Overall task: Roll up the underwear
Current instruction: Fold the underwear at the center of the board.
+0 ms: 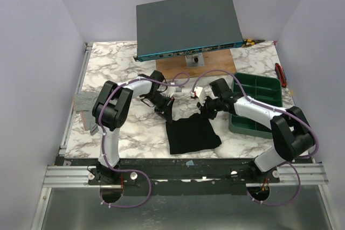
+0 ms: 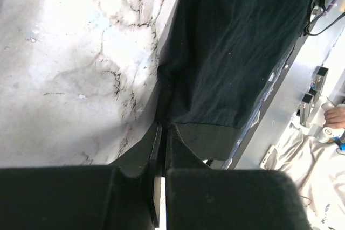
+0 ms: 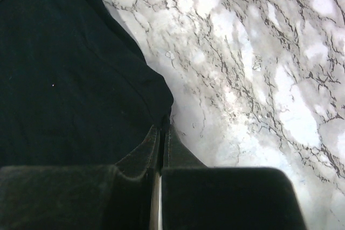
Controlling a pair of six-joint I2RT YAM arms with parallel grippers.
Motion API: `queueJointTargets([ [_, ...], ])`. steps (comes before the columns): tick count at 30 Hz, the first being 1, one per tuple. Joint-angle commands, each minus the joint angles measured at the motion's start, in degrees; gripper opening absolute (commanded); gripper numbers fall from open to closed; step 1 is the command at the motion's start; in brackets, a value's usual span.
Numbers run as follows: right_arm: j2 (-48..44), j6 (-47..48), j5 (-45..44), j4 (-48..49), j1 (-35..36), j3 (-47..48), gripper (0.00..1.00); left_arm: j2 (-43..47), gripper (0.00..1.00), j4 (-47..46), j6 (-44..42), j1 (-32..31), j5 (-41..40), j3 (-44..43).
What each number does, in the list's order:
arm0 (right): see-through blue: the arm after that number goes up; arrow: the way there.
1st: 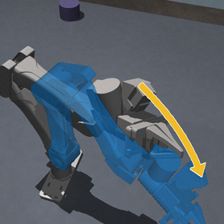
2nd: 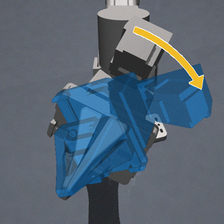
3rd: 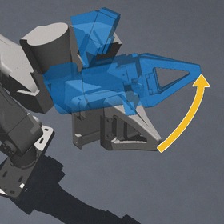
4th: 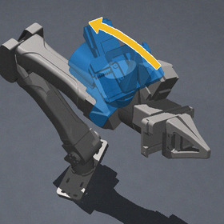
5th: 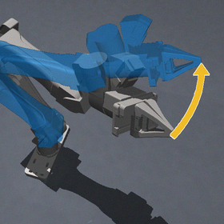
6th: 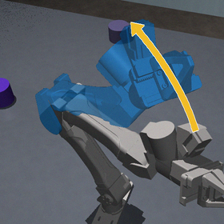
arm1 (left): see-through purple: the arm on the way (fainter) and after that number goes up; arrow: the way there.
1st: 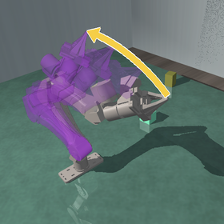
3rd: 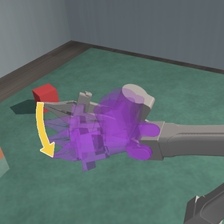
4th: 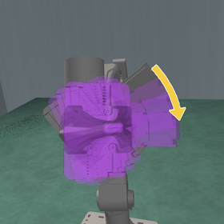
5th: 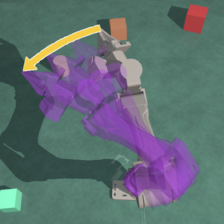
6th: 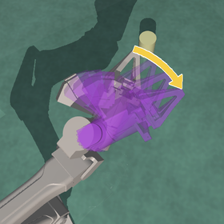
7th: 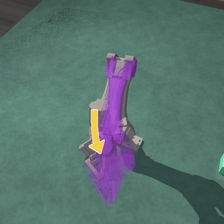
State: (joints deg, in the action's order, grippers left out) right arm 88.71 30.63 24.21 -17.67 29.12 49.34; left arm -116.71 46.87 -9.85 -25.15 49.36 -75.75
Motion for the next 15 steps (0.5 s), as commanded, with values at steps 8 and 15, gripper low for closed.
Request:
queueJointTargets([
  [8, -0.2, -3.0, -3.0, 2.9, -1.0, 1.4, 0.01, 3.0, 0.00, -1.4, -0.3, 0.0, 2.0, -0.3],
  [15, -1.3, -4.0, -2.2, 3.0, -1.7, 2.3, 0.01, 10.6, 0.00, -4.7, 1.1, -0.1, -1.8, 0.5],
])
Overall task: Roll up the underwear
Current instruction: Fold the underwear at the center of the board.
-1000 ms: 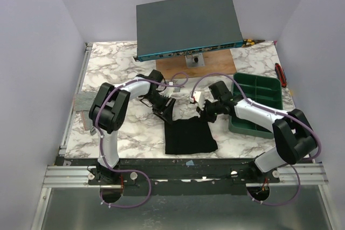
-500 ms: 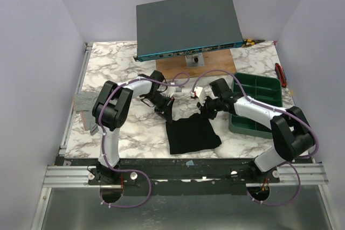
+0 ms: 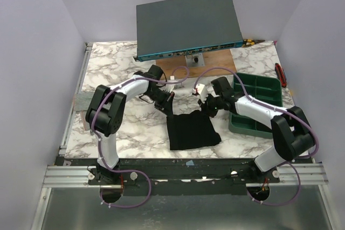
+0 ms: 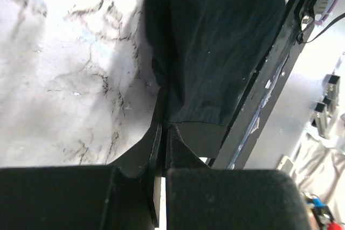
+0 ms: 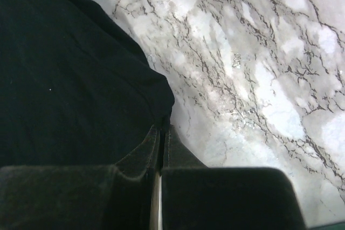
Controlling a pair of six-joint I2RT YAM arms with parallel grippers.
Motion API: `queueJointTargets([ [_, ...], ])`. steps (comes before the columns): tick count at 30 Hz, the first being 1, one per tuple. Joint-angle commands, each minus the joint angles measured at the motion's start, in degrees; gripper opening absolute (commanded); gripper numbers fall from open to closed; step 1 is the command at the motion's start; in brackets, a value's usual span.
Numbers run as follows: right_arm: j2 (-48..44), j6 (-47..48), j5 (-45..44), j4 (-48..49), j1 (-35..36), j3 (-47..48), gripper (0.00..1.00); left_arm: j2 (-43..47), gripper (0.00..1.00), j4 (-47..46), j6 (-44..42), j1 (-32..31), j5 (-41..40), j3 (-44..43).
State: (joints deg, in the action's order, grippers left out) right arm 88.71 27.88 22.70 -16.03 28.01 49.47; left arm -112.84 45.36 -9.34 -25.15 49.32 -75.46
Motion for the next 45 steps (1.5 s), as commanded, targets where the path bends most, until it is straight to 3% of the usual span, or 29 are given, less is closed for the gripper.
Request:
queueJointTargets([
  [1, -1.2, -1.2, -0.5, 1.2, -0.6, 2.4, 0.01, 7.6, 0.00, -3.5, 0.6, -0.3, -2.3, 0.4],
  [15, -6.8, 5.7, 4.4, 3.8, -0.9, 0.3, 0.01, 13.4, 0.00, -7.2, -3.3, -1.7, -14.4, 5.5],
  [24, -11.8, 12.4, 7.1, 7.2, -1.1, -7.1, 0.01, 17.8, 0.00, -14.4, -2.3, -4.8, -19.6, 10.9],
  [31, -15.1, 14.2, 8.5, 8.4, -1.5, -10.5, 0.01, 26.5, 0.00, -22.0, -2.7, -6.5, -21.6, 18.3],
  [45, -19.2, 18.3, 10.6, 0.5, -1.8, -11.4, 0.03, 36.9, 0.00, -29.2, -6.1, -14.5, -25.9, 26.8],
])
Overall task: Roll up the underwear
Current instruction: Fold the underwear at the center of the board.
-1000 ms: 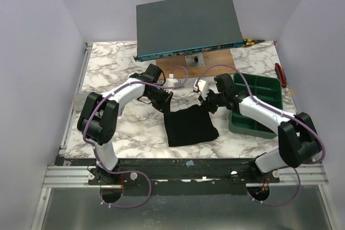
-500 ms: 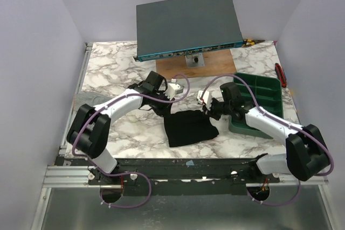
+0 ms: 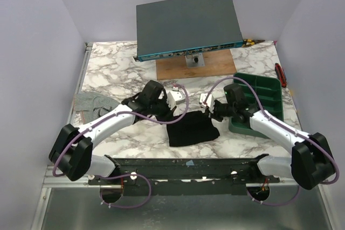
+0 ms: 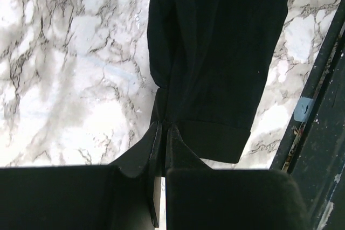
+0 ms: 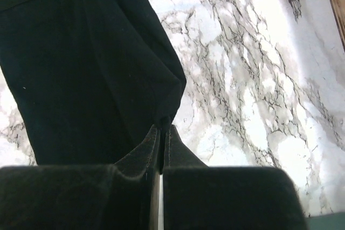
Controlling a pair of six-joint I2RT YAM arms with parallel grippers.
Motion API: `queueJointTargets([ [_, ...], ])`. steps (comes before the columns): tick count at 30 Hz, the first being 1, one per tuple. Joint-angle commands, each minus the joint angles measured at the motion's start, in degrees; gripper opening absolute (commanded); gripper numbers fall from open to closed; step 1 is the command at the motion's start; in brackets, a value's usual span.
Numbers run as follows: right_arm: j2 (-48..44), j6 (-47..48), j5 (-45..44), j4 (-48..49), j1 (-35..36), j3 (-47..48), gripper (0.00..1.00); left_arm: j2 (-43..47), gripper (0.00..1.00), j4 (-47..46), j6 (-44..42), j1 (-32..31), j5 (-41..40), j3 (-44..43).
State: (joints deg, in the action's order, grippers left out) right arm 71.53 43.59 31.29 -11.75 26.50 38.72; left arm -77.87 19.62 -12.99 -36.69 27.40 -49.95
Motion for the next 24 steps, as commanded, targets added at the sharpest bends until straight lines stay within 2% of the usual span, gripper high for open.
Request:
queueJointTargets([
  [1, -2.4, 2.9, 2.0, -4.0, -0.2, -0.9, 0.03, 2.0, 0.00, -3.7, -2.9, -3.6, -4.8, 1.6],
  [24, -6.8, 6.9, 0.2, -11.4, -1.1, -3.7, 0.03, 6.0, 0.00, -11.7, -10.6, -22.7, -19.2, 10.8],
])
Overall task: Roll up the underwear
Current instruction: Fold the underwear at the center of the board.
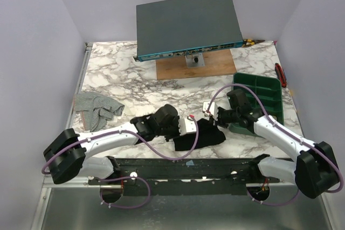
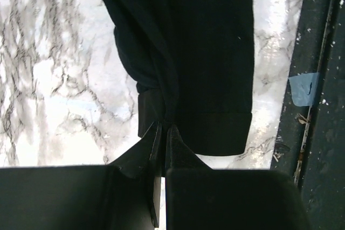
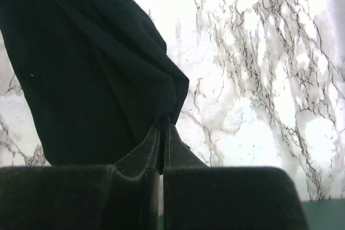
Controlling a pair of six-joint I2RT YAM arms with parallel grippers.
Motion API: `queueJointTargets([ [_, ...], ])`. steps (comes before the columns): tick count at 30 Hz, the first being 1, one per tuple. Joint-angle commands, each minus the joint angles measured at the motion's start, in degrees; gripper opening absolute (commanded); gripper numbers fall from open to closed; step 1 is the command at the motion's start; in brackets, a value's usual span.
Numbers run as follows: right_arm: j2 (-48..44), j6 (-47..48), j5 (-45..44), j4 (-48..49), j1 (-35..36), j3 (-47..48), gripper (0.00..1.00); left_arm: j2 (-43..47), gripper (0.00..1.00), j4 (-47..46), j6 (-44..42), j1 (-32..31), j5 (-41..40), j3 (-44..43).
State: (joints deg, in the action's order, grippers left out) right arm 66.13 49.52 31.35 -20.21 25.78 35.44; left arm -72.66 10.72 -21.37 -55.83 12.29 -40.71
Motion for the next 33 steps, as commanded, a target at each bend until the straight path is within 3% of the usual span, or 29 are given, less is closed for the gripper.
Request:
queueJointTargets([
  [1, -1.5, 0.9, 0.4, -3.5, -0.4, -0.3, 0.04, 0.6, 0.00, -3.1, -2.4, -4.6, -4.6, 1.7],
  [11, -5.3, 5.1, -0.8, -12.2, -0.4, 0.8, 0.06, -3.0, 0.00, -6.0, -4.4, -11.4, -13.1, 2.6],
  [18, -9.2, 7.1, -7.3, -3.4, -0.4, -5.7, 0.01, -4.6, 0.00, -11.7, -7.3, -12.1, -21.4, 4.2],
  [29, -20.6, 12.5, -13.5, -4.0, -0.3, -11.2, 0.01, -6.1, 0.00, -13.1, -8.9, -13.9, -25.3, 3.7],
  [33, -20.0, 11.8, -13.9, -2.5, -0.4, -11.1, 0.01, -7.7, 0.00, -13.5, -9.2, -14.0, -26.9, 3.3],
])
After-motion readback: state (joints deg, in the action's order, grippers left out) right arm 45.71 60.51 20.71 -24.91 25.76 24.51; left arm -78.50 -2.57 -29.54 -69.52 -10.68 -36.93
